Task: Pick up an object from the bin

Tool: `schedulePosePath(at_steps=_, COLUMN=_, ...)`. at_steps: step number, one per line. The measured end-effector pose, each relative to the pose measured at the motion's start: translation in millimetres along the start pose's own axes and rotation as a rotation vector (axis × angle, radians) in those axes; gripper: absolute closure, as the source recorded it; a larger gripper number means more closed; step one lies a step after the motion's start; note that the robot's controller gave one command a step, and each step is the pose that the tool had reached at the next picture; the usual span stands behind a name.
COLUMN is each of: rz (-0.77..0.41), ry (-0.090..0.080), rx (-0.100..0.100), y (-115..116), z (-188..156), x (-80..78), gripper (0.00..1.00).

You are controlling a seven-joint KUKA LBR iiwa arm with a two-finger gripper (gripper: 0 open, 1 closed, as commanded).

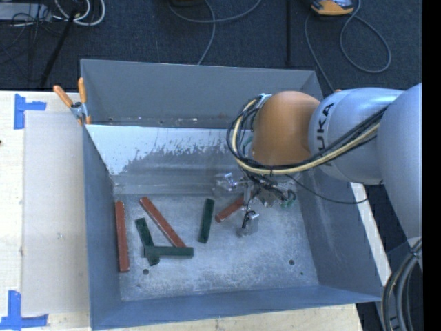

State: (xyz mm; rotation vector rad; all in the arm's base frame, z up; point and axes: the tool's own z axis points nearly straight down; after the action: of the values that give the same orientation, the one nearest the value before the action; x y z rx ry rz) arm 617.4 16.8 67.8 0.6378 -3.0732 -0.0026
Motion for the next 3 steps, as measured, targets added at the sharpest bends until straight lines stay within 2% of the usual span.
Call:
schedulePosePath(at_steps=1, rz=0.001, ry=-0.003, rx=0.001, y=-0.3, z=-0.1, x=-0.2, gripper=0.0)
schedulePosePath(at_steps=2, rz=0.001, ry=-0.004, rx=0.002, y=-0.4, z=-0.6, x=-0.6, gripper=1.0)
schedulePosePath(at_steps=3, rz=0.0, ry=-0.006, rx=0.003, y=0.0, z=-25.4, x=-1.5, gripper=1.0)
